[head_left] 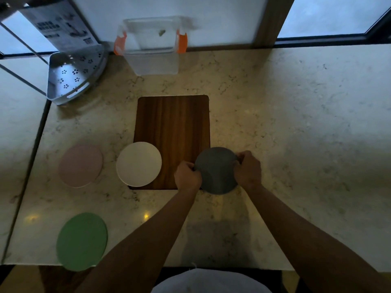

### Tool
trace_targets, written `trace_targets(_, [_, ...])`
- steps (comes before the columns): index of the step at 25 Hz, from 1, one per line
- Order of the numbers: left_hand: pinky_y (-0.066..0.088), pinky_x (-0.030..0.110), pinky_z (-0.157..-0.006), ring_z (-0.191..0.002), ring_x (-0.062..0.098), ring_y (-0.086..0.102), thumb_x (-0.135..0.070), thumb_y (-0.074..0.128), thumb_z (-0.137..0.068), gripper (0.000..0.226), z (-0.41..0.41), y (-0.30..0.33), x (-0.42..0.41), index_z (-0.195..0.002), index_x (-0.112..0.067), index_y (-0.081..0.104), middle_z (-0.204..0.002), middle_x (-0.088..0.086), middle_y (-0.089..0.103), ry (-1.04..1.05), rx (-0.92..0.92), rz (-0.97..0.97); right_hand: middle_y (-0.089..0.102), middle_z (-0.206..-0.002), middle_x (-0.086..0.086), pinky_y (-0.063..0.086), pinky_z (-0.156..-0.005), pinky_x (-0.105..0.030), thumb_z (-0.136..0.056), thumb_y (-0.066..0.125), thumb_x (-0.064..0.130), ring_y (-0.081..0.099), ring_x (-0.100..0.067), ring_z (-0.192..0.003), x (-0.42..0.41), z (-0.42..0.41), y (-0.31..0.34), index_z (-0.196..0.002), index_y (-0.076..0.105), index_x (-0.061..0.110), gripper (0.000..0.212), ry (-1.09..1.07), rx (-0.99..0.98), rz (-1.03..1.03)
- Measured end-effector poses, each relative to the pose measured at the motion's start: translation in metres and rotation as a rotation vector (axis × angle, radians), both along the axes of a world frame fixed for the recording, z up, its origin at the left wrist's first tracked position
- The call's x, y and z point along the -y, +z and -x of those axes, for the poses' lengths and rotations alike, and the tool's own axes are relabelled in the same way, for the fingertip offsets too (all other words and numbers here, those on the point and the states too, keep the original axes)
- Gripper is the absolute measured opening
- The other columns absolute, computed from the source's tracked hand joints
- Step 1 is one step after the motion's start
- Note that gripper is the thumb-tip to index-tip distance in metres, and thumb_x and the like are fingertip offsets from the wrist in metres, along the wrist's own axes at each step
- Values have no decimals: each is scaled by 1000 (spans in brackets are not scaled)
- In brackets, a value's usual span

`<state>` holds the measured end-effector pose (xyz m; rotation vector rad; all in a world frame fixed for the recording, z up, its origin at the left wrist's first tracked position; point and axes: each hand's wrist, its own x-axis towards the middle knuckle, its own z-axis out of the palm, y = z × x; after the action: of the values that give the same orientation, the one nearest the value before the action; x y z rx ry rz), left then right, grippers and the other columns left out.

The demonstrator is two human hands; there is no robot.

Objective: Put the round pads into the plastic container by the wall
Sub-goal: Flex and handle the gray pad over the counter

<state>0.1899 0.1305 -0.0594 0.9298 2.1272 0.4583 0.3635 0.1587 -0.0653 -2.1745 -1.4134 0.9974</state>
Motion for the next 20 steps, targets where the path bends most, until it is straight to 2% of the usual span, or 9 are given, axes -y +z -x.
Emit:
trace_targets(2, [51,39,-85,-103,26,60,-9,60,-86,25,4,1,-2,-112,-9,60,-113,10,64,45,58,19,69,-113,-10,49,-86,-30,-91,63,13,65,-25,-103,1,2,3,-115,61,8,24,2,-23,-38])
trace_targets(6, [55,41,-89,-103,25,62,-12,62,-86,28,24,1,-1,-113,-10,67,-116,9,68,72,163,28,73,-109,-10,45,-82,-26,-90,65,18,67,-25,-100,-6,14,9,-112,69,9,24,59,3,-69])
trace_targets(13, [54,50,-92,-94,28,67,-9,67,-80,23,123,20,9,-102,-12,75,-102,10,75,195,141,-124,74,-108,-8,41,-80,-24,-87,68,26,66,-26,-100,-17,106,17,-107,72,12,24,121,14,-95])
trace_targets(15, [54,45,-92,-99,28,66,-7,66,-82,24,156,25,11,-104,-13,75,-106,9,74,192,127,-126,73,-111,-5,42,-80,-24,-88,68,29,65,-23,-102,-19,138,15,-109,72,14,26,132,-12,-63])
trace_targets(17, [52,32,-83,-97,22,66,-4,64,-84,25,190,27,13,-106,-13,73,-107,9,74,156,112,-162,71,-114,-4,44,-80,-23,-88,68,30,64,-20,-104,-20,171,10,-110,71,16,26,161,-55,-27])
trace_targets(20, [43,11,-57,-67,-1,56,2,58,-85,30,231,24,18,-109,-11,71,-101,7,75,124,57,-202,69,-117,-3,43,-79,-22,-89,67,27,63,-18,-107,-21,215,5,-113,69,17,26,192,-90,-18])
